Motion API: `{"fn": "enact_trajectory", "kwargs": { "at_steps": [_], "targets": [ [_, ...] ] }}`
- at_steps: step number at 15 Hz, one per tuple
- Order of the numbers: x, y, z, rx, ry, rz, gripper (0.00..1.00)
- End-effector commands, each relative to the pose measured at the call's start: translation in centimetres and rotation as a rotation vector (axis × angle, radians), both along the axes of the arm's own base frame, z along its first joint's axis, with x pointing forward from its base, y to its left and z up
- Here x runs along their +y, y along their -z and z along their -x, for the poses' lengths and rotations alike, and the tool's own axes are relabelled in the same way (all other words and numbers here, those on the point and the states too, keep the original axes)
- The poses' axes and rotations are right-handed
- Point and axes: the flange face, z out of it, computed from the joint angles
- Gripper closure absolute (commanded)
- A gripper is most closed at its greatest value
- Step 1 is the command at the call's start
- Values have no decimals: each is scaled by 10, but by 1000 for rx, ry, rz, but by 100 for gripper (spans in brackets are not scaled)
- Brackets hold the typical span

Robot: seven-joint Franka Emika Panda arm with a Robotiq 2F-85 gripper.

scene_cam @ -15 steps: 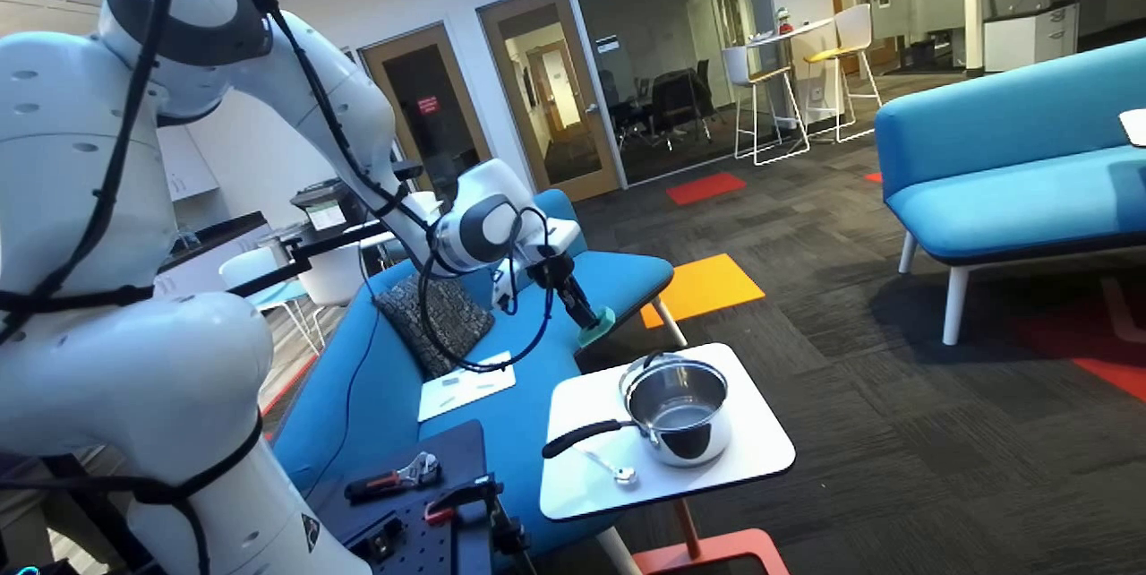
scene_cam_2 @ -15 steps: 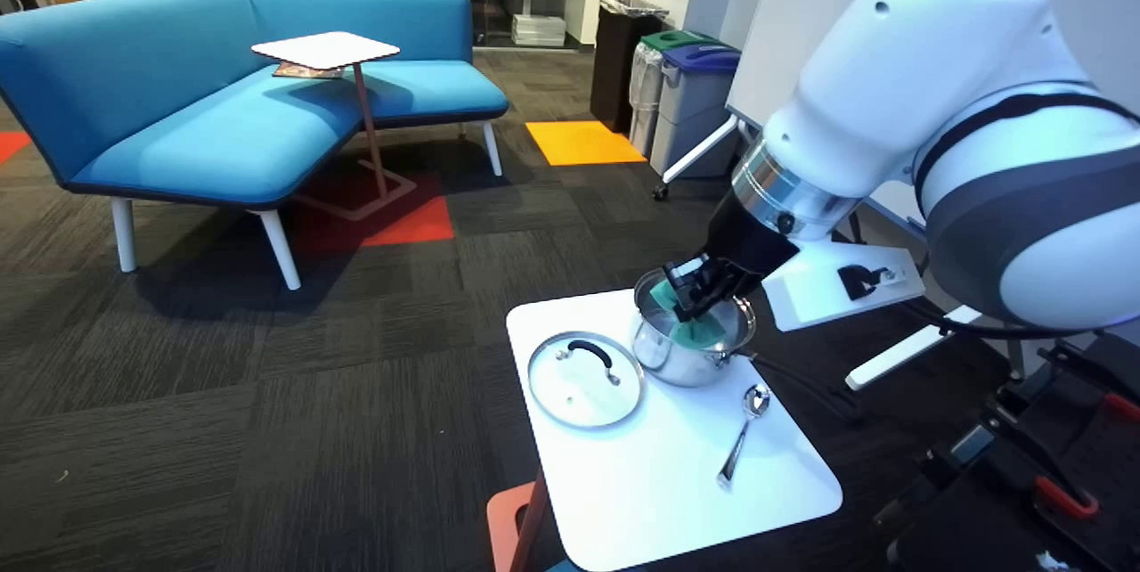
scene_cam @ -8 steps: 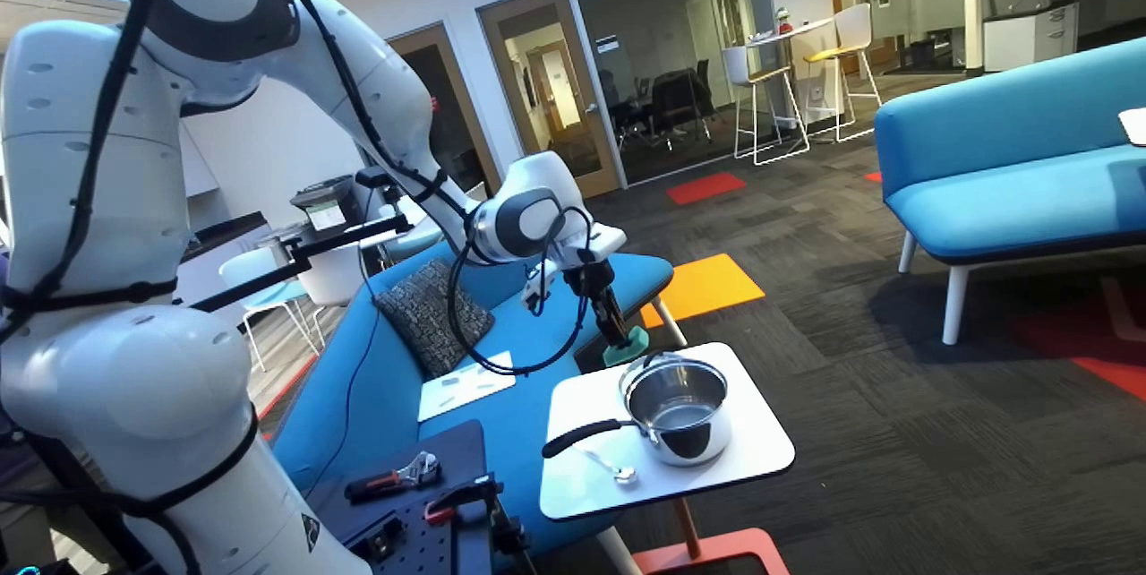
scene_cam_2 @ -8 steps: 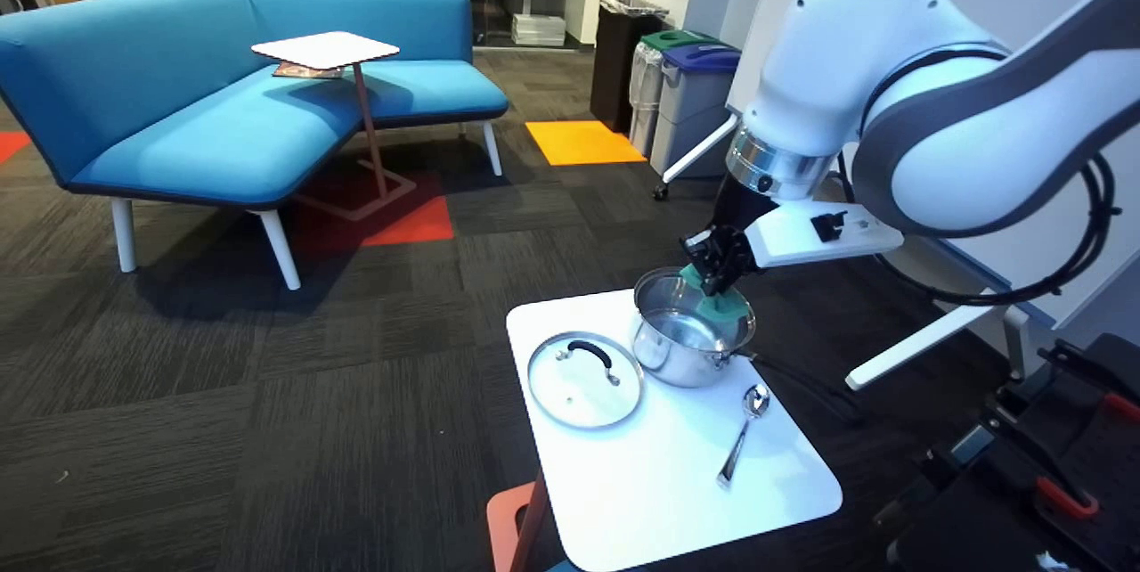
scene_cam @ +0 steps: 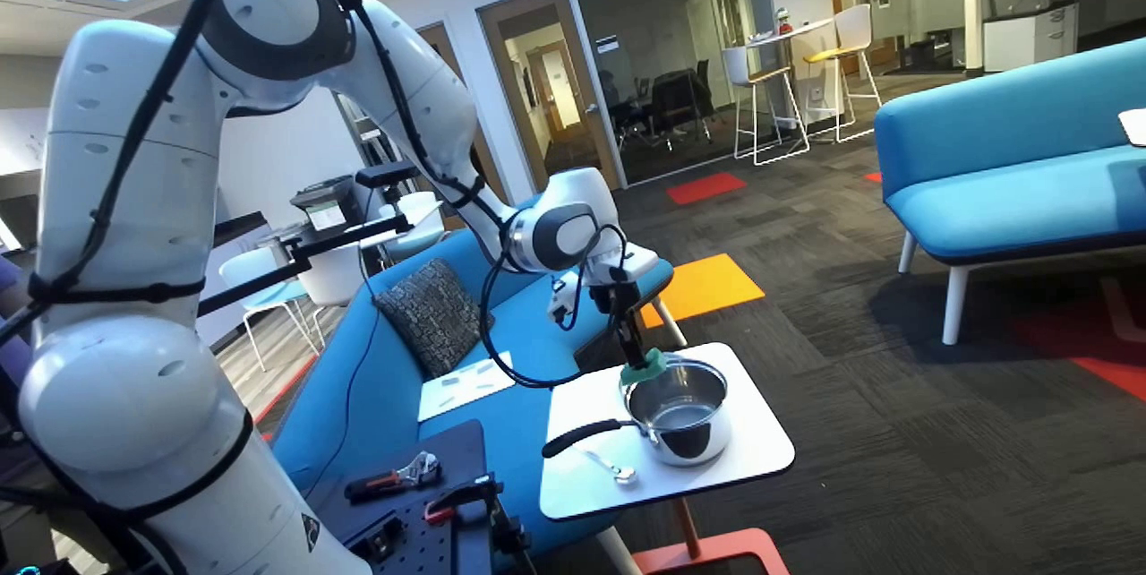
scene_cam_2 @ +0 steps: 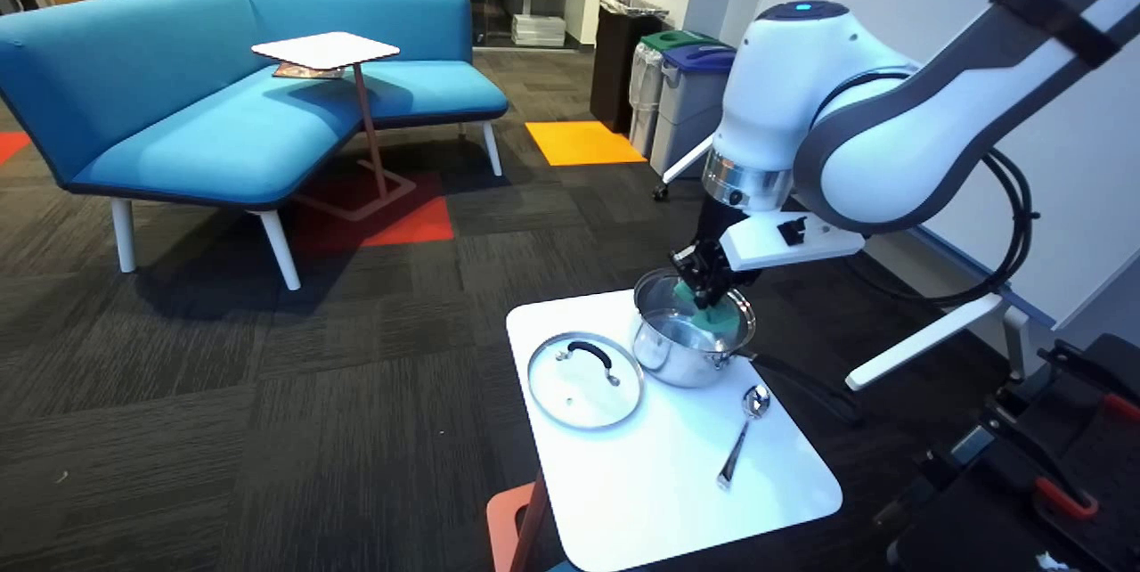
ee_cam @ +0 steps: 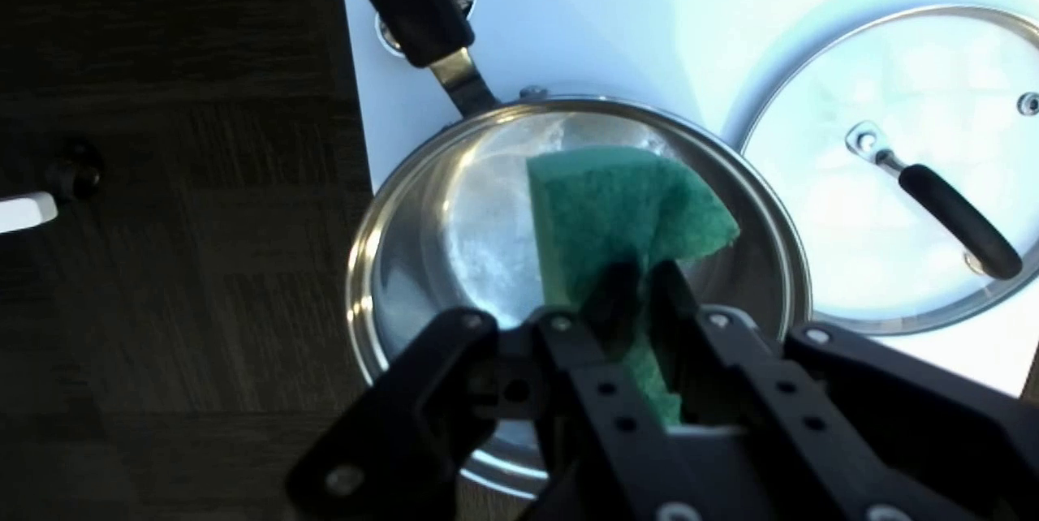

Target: Use the green sponge to wipe the inside of the silver pot

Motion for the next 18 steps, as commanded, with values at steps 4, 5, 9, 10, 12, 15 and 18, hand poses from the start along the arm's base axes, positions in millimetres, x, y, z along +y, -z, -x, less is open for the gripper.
{"fn": "enact_trajectory", "kwargs": {
  "at_steps": [4, 5, 9, 10, 12, 15, 18],
  "targets": [
    [-2, 44, -12, 0, 80, -1, 98],
    [-5, 48, -14, 0, 95, -7, 98],
    [-11, 56, -14, 9, 91, 10, 98],
    [-13, 60, -16, 10, 93, 13, 90],
    [-13, 62, -15, 13, 92, 15, 90],
    [-19, 67, -26, 29, 128, 0, 98],
    [-33, 76, -39, 53, 164, -34, 98]
  ]
}}
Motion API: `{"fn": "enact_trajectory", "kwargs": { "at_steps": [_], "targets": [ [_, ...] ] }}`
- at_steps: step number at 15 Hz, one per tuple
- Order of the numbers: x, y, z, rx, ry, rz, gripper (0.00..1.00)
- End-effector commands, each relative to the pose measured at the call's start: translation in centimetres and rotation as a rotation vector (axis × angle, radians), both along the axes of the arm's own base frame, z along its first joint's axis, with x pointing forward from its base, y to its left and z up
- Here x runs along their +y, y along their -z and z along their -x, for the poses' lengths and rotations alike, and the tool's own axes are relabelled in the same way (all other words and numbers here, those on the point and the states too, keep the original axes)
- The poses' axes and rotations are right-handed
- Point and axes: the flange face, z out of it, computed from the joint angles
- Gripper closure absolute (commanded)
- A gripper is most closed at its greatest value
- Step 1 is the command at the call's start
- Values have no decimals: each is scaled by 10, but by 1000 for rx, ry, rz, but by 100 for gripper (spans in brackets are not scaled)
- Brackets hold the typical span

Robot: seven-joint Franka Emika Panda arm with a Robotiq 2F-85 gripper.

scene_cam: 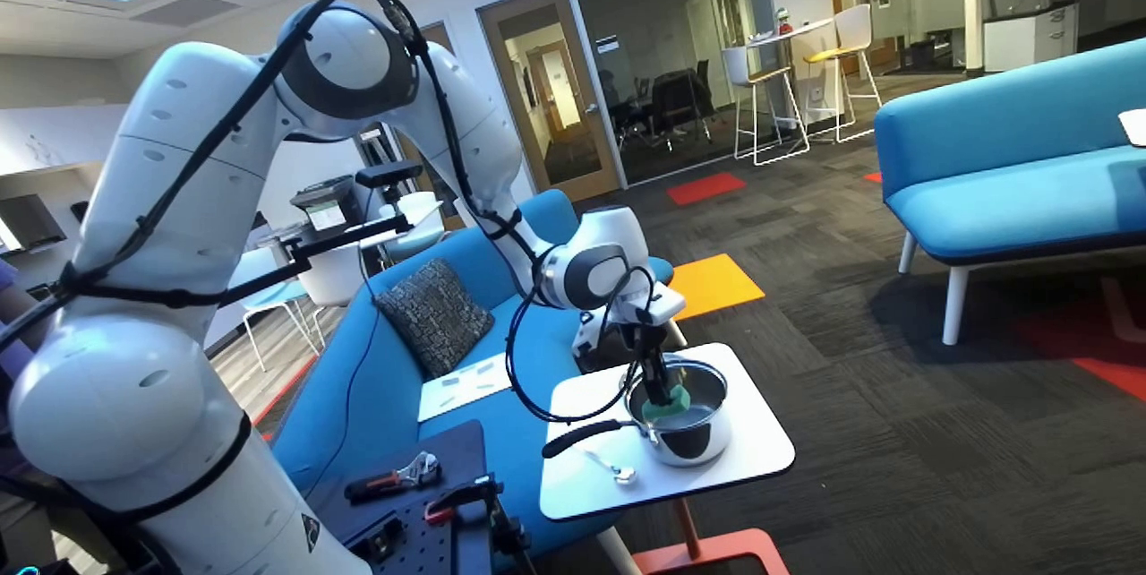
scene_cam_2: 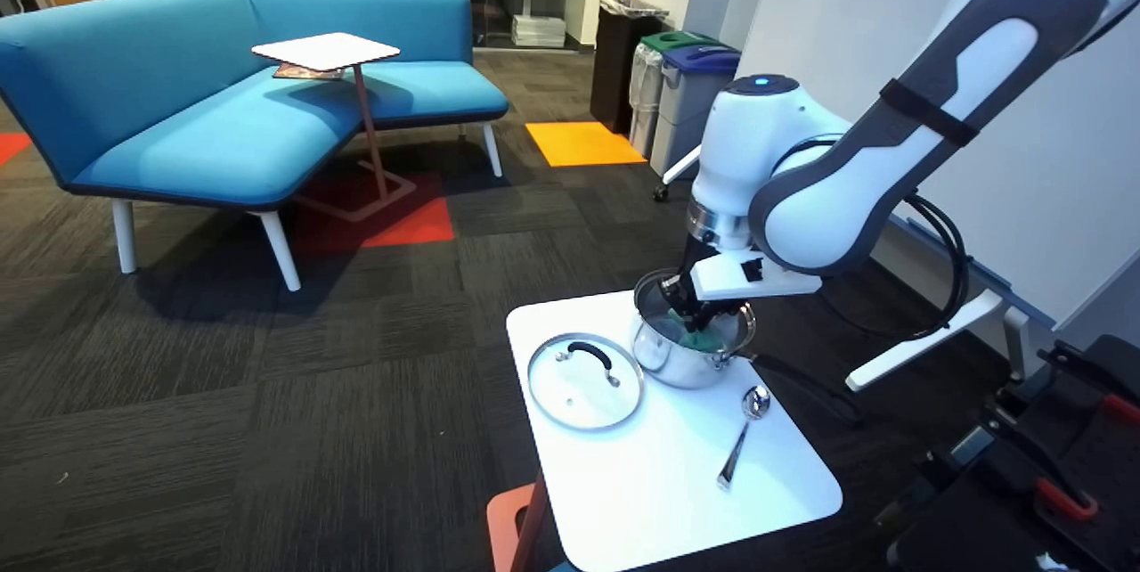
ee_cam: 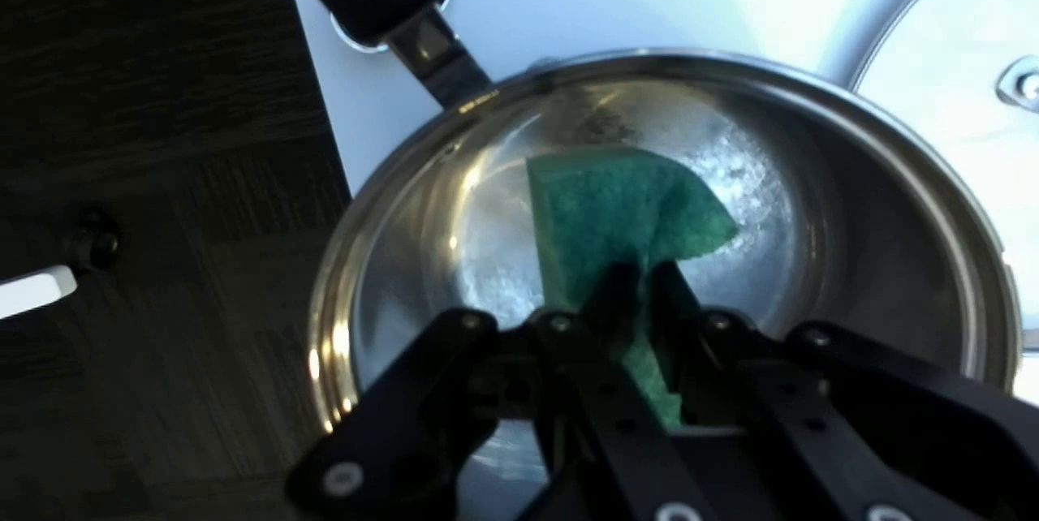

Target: Use the green sponge to wipe the inside of the silver pot

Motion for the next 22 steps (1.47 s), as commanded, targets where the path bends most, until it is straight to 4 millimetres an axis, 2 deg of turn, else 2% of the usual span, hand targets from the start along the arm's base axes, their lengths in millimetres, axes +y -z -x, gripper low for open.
{"fn": "enact_trajectory", "kwargs": {
  "at_steps": [1, 7, 13, 19, 22],
  "targets": [
    [-14, 10, -21, 36, 45, -56, 98],
    [-18, 29, -40, 84, 78, -125, 98],
    [-17, 50, -41, 119, 105, -106, 98],
    [-41, 64, -39, 115, 184, -89, 98],
    [-42, 63, -42, 107, 212, -107, 98]
  ]
}}
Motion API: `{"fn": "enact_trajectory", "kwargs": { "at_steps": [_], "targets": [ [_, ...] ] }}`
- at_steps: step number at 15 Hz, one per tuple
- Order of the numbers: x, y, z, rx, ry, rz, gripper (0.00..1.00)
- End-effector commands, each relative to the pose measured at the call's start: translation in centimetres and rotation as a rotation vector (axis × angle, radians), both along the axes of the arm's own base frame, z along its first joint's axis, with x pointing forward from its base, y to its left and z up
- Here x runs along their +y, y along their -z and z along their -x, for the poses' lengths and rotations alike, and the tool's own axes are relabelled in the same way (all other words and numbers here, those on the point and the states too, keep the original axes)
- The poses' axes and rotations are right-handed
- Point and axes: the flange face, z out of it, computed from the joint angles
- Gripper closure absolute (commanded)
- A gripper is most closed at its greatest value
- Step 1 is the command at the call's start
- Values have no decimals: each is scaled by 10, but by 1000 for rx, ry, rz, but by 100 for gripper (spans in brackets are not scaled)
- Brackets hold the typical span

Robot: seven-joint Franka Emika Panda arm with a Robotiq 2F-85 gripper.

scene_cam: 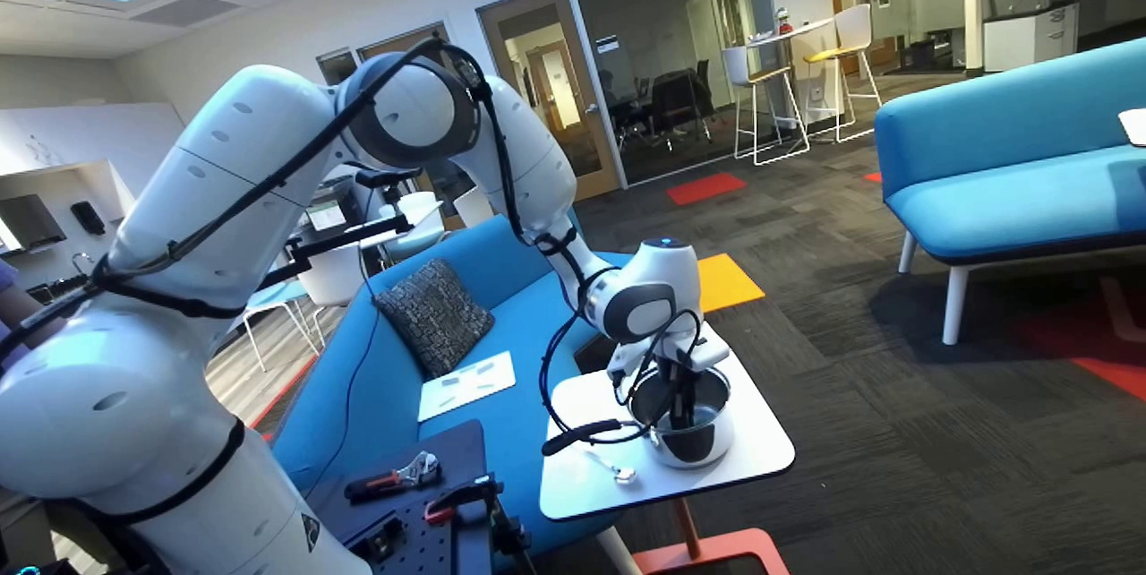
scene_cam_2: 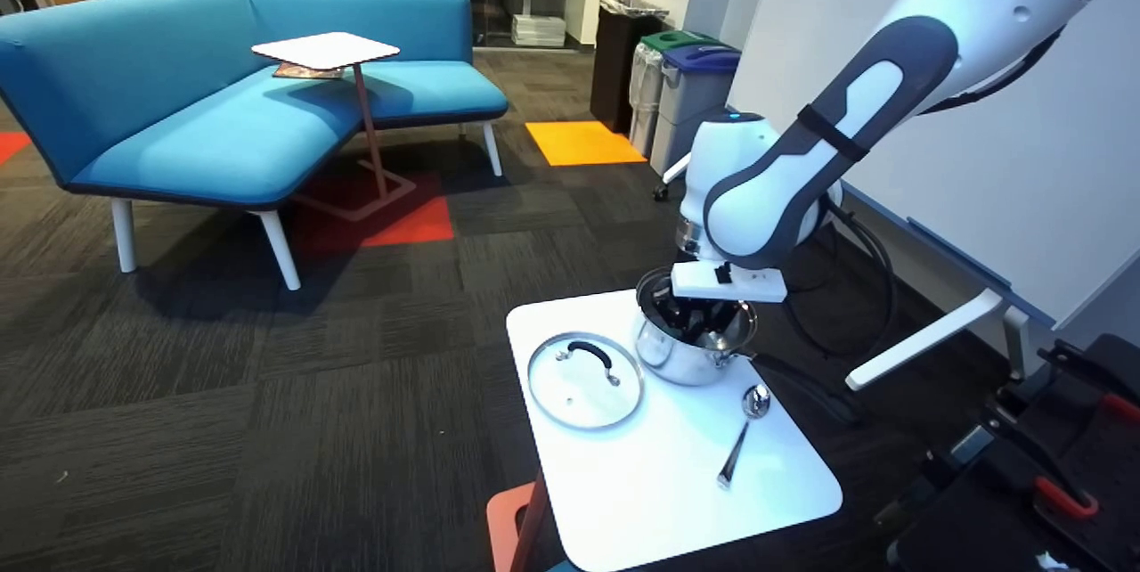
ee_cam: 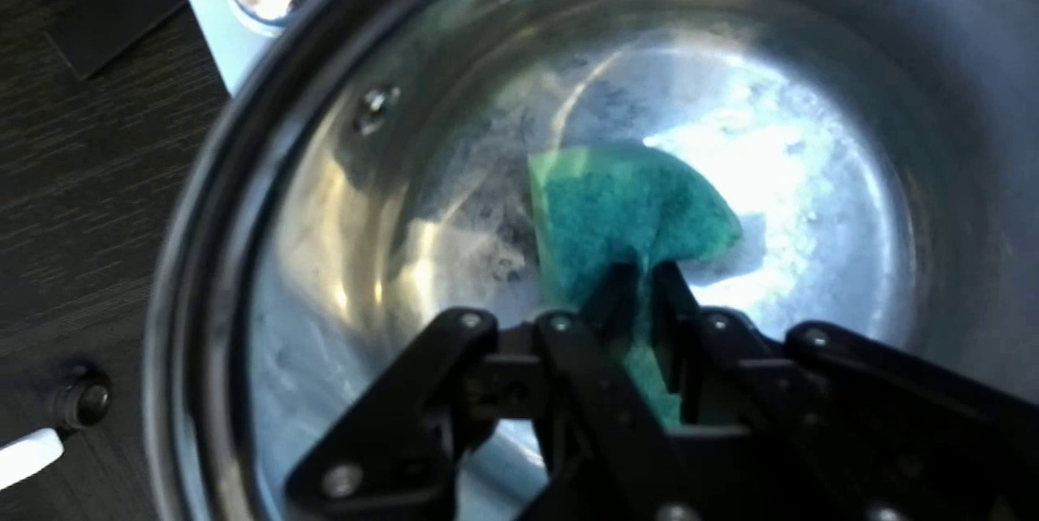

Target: Use the green sponge to wipe the inside of the silver pot

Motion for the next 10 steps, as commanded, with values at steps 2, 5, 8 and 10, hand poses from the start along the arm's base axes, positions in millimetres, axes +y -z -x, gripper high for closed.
{"fn": "enact_trajectory", "kwargs": {
  "at_steps": [2, 5, 8, 10],
  "targets": [
    [1, -1, -7, -2, 45, -20, 98],
    [7, -4, -10, -6, 36, -40, 98],
    [13, -6, -14, -8, 33, -52, 98],
    [13, -3, -15, -4, 33, -39, 98]
  ]
}}
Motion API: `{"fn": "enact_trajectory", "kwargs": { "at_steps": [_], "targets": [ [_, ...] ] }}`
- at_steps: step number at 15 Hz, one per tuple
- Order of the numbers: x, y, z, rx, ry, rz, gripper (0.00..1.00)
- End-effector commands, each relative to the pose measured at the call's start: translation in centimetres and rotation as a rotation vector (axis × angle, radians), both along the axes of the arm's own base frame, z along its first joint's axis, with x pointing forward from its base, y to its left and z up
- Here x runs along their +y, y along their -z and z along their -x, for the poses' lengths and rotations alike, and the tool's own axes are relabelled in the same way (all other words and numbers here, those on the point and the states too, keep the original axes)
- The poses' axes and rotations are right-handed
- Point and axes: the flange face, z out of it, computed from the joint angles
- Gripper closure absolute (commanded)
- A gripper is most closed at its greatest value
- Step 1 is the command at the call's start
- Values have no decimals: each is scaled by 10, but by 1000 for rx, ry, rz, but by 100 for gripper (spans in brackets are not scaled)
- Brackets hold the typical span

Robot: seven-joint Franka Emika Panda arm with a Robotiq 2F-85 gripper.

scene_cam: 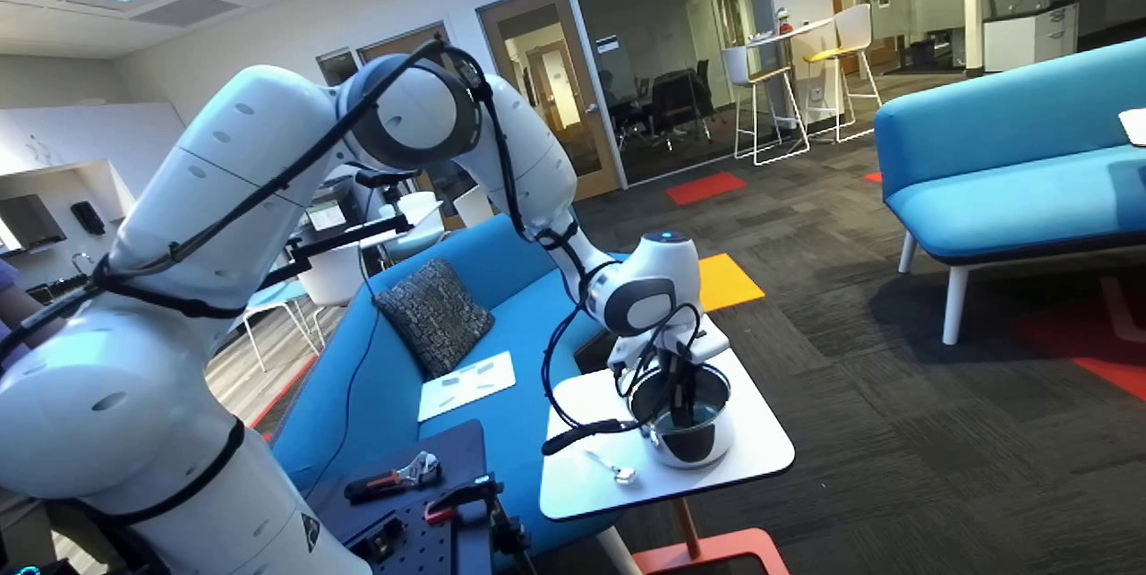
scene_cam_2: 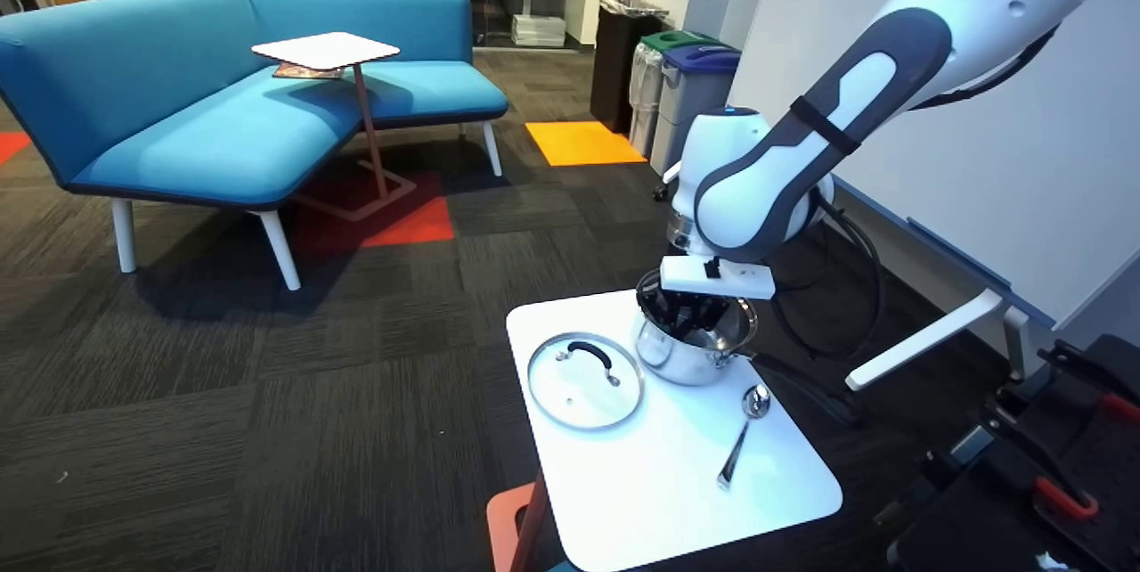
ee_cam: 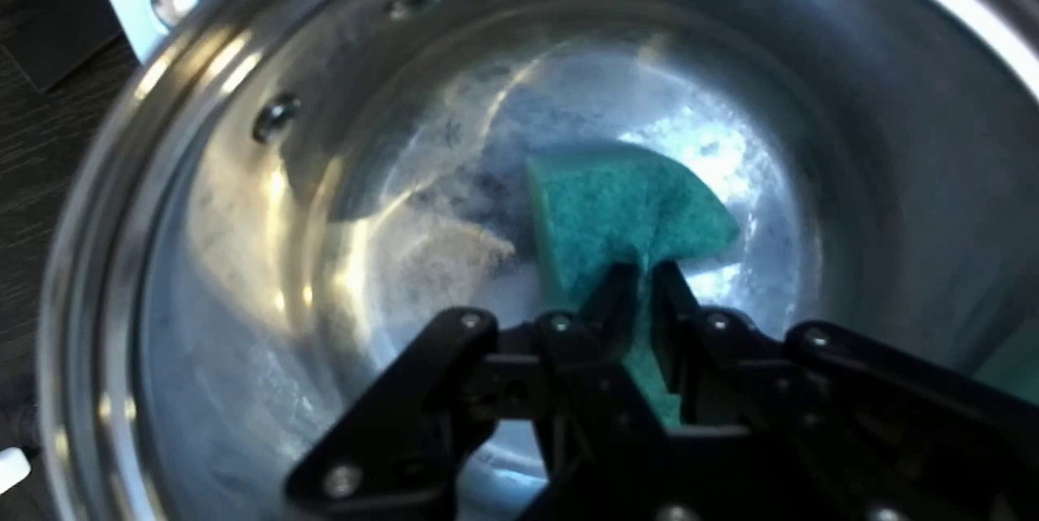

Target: Use the green sponge to wipe the inside of the silver pot

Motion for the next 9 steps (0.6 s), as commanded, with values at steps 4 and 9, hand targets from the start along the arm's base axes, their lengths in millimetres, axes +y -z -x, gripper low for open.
{"fn": "enact_trajectory", "kwargs": {
  "at_steps": [4, 9],
  "targets": [
    [-14, 13, -5, 22, 52, 33, 98],
    [-27, 10, -8, -1, 128, 54, 98]
  ]
}}
